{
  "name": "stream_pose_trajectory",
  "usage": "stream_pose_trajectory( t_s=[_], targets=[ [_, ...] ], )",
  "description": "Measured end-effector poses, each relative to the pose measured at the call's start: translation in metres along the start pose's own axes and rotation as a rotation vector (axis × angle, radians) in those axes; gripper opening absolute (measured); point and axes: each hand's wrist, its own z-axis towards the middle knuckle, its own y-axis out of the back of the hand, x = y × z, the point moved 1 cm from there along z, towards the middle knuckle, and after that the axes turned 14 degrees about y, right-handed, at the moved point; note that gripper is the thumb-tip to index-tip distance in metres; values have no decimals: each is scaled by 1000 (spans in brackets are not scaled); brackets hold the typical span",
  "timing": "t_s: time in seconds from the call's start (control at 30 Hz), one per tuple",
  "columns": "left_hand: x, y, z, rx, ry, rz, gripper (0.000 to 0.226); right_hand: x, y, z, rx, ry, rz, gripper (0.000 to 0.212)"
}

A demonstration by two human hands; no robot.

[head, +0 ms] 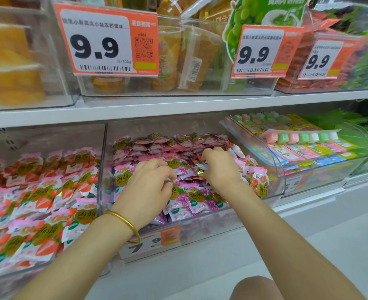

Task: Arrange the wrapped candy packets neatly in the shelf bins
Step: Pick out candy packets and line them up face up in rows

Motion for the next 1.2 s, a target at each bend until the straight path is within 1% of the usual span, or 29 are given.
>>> stream_pose_trajectory(
  t_s=[0.13, 0.37, 0.5, 0.63, 0.7, 0.83, 0.9, 0.97, 1.07, 1.13, 1.2],
  targets=[
    [2, -1, -1, 4, 3, -4, 22, -5, 5, 1, -30, 9, 1, 32],
    [2, 1, -2, 0, 4, -31, 22, -9, 13, -2, -114, -40, 75, 33],
    [2, 1, -3, 1, 3, -36, 22, -14, 17, -7, -266, -94, 170, 32],
    [3, 0, -3, -3, 1, -35, 22, -19, 29, -11, -440, -159, 376, 28],
    [3, 0, -3, 0, 0, -38, 22, -20, 38, -13, -485, -163, 444, 26],
    [3, 1, -4, 3, 6, -44, 22, -19, 48, -22, -469, -126, 548, 24],
    [2, 2, -5, 2, 8, -51, 23, -15, 47, -29, -435, -105, 602, 25],
    [2, 3, -7, 0, 7, -52, 23, -7, 41, -36, -343, -38, 548, 24],
    [2, 3, -9, 3, 7, -59, 22, 2, 29, -41, -171, 67, 359, 28],
    [2, 4, -10, 1, 6, -59, 21, 3, 25, -40, -113, 87, 290, 29],
    [2, 6, -11, -1, 4, -51, 21, 2, 26, -39, -85, 96, 266, 24]
  ],
)
